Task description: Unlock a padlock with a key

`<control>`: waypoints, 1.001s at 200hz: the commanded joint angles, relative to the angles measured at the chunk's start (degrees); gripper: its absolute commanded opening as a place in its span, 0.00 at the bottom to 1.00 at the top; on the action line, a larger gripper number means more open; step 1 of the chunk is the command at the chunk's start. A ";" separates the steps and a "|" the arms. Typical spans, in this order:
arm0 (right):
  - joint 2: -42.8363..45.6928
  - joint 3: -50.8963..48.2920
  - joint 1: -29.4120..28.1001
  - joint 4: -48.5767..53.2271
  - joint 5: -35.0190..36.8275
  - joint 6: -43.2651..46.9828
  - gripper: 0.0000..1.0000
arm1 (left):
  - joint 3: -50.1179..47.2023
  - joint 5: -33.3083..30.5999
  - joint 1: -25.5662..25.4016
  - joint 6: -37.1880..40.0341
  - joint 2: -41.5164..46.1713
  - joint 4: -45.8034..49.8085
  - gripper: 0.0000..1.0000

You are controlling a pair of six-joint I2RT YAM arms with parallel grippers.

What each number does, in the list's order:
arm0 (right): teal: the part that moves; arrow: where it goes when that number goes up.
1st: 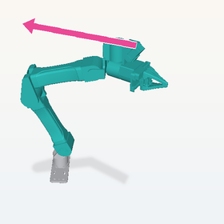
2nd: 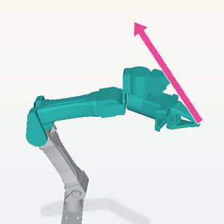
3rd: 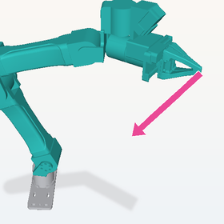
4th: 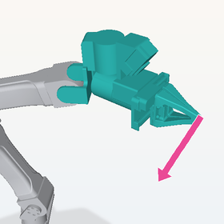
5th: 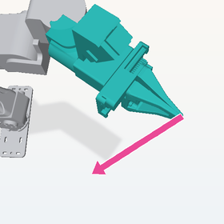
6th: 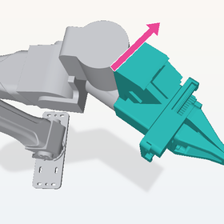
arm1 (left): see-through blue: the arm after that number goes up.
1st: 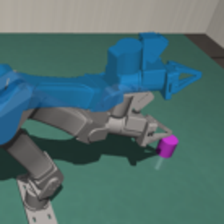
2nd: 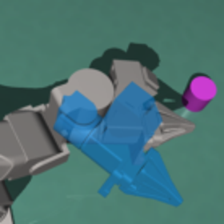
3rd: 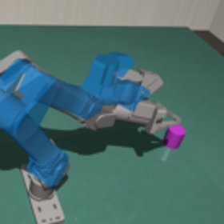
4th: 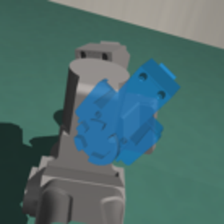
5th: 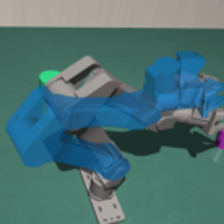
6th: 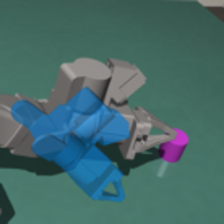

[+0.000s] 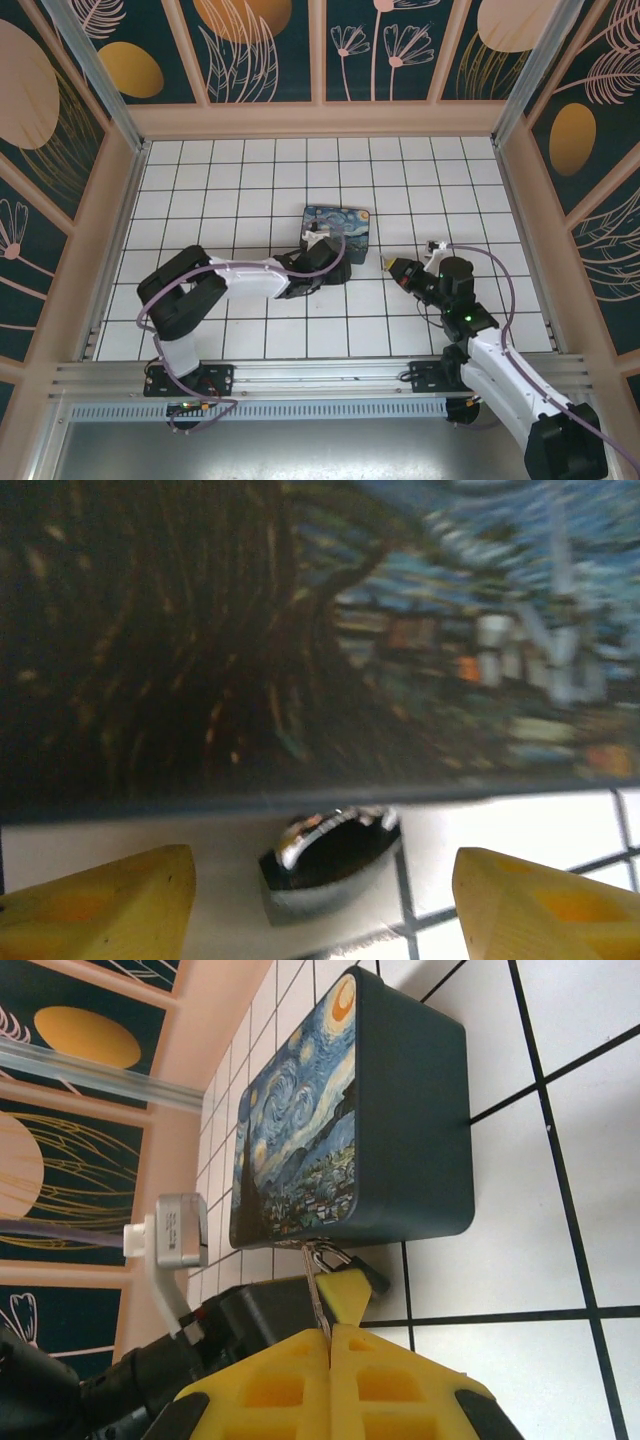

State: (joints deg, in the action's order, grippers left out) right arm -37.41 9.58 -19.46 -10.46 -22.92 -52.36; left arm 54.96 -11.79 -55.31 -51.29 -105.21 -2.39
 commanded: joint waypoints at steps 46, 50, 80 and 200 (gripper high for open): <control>-2.00 1.72 0.90 -1.10 -2.62 3.58 0.00 | 6.19 -1.82 -0.06 -0.16 -6.27 5.61 0.56; -2.09 1.64 0.89 -1.18 -2.70 3.58 0.00 | 6.36 -1.83 -0.04 -0.26 -6.40 5.78 0.55; -2.32 1.33 0.87 -2.00 -3.28 3.57 0.00 | 7.04 -5.71 0.00 -1.61 -6.67 10.59 0.50; -5.11 1.03 1.04 -3.09 -4.53 5.98 0.00 | 19.04 -14.81 -2.48 -7.72 -13.41 28.31 0.60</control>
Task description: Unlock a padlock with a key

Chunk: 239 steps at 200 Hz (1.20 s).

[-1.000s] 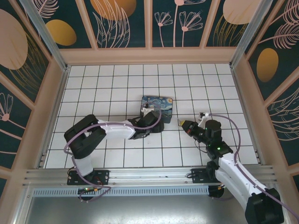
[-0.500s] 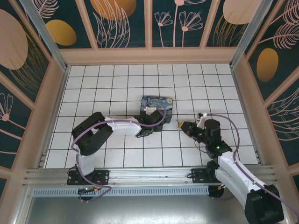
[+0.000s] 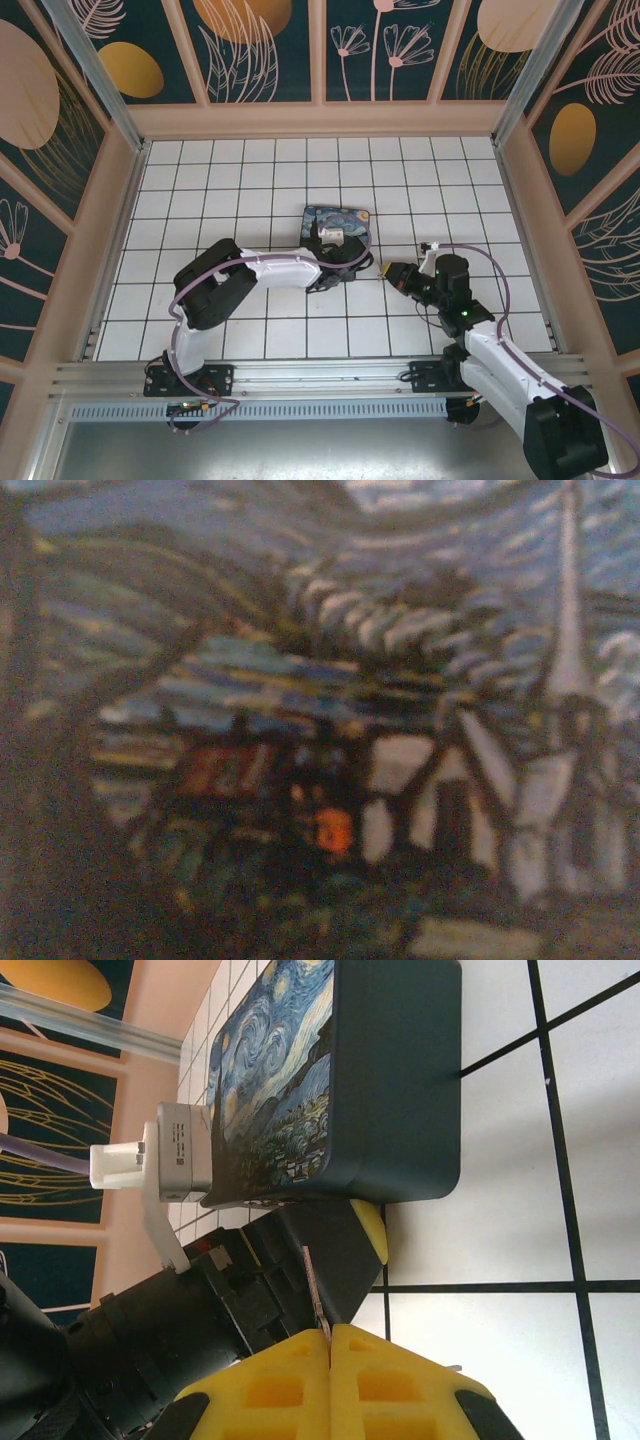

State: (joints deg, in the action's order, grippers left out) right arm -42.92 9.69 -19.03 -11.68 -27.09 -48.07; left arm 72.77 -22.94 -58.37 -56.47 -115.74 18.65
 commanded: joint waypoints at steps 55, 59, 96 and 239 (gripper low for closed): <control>1.24 -0.29 0.68 -0.75 -0.06 1.96 0.00 | 2.11 -4.61 0.55 -1.50 -2.51 8.53 0.46; 1.25 -0.29 0.70 -0.76 -0.07 1.99 0.00 | 2.19 -4.62 0.56 -1.53 -2.55 8.63 0.45; 0.43 0.02 0.74 -1.10 -0.48 2.24 0.00 | 2.67 -3.79 0.49 -1.55 -2.55 9.50 0.42; -3.86 -0.46 0.74 -5.44 -2.18 3.81 0.00 | 9.36 -5.68 0.49 -0.85 -4.86 16.29 0.49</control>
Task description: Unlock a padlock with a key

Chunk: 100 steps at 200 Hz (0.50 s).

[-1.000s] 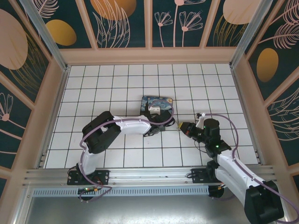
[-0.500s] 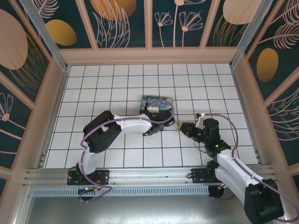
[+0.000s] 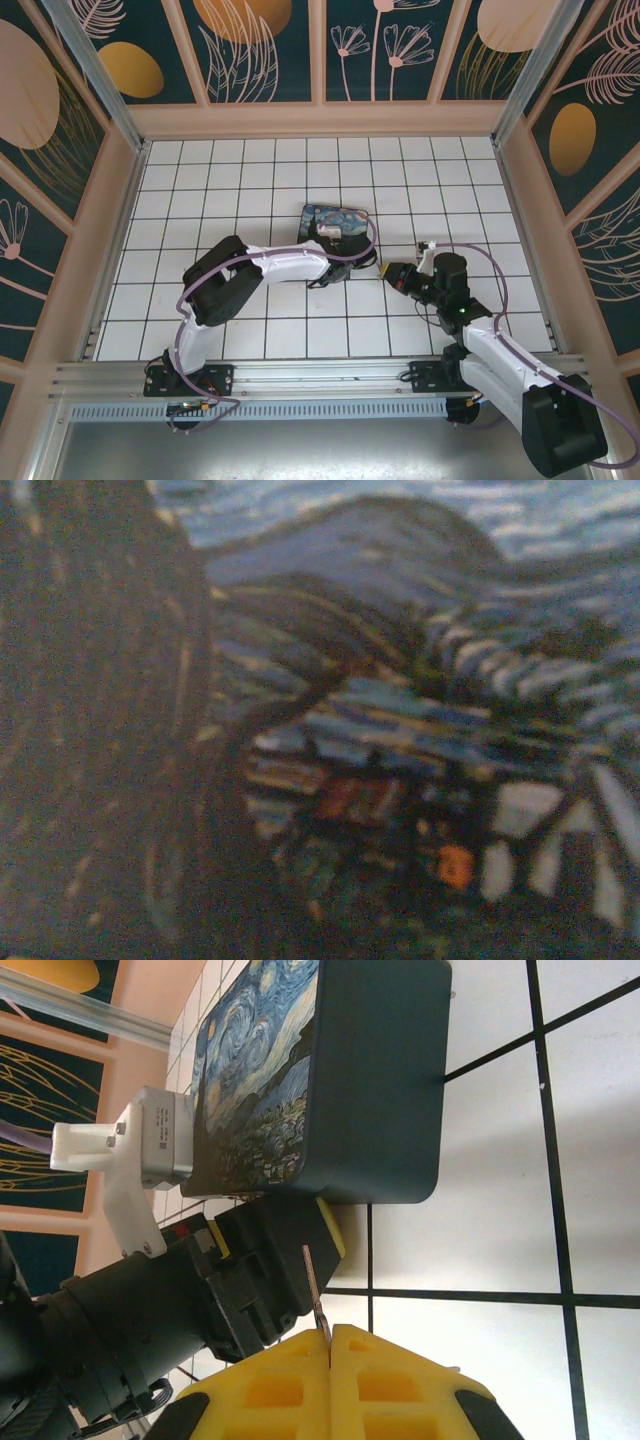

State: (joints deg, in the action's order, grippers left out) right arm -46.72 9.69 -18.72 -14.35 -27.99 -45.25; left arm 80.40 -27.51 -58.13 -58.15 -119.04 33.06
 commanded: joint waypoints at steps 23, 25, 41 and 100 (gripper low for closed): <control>0.13 -1.12 0.27 -3.21 -1.37 0.61 0.00 | 2.17 -1.19 0.23 0.90 -1.98 2.13 0.45; 0.13 -1.19 0.27 -3.22 -1.37 0.61 0.00 | 2.18 -1.16 0.28 0.93 -1.98 2.13 0.44; 0.20 -1.45 0.35 -2.97 -1.29 0.58 0.00 | 2.20 -1.03 0.25 1.14 -1.73 2.07 0.36; 2.14 -1.68 0.25 0.93 -0.35 0.91 0.00 | 3.51 2.86 0.34 2.60 0.06 2.00 0.29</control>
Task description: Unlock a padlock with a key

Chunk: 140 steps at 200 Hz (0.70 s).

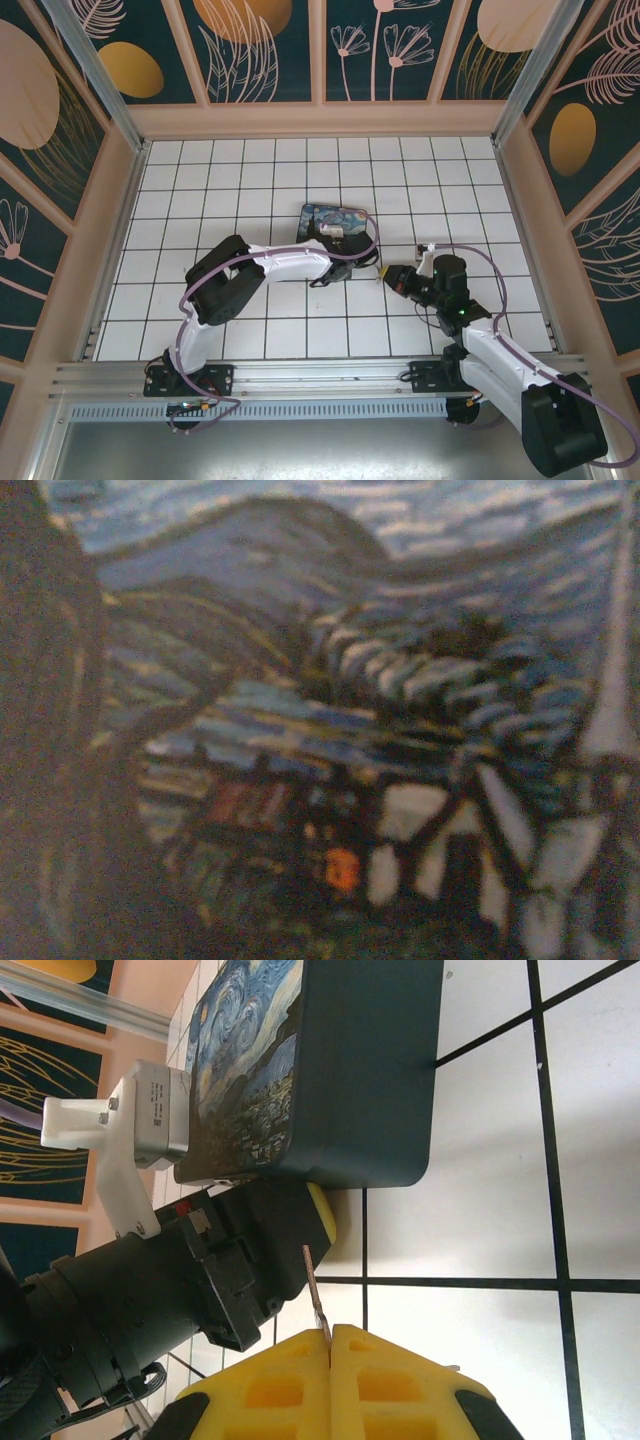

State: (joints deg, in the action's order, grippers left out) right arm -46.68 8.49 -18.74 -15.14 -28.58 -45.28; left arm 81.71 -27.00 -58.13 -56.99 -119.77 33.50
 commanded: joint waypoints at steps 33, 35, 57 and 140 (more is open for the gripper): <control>6.22 1.67 -5.46 8.61 6.42 0.28 0.00 | 4.74 8.08 0.53 1.55 4.14 2.83 0.29; 6.32 1.64 -5.66 8.67 6.60 0.15 0.00 | 4.87 8.45 0.53 1.38 4.35 2.99 0.29; 9.62 2.18 -12.00 11.67 13.28 -2.81 0.00 | 5.61 14.81 2.17 -0.44 6.82 4.12 0.29; 12.83 5.42 -23.98 9.21 22.47 -6.85 0.00 | 8.59 35.79 8.61 -7.57 14.18 6.89 0.28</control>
State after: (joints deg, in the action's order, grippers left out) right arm -31.88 9.43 -39.90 -2.79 -11.00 -51.57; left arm 88.68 0.27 -50.96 -60.10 -108.60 38.81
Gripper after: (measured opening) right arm 0.041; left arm 0.314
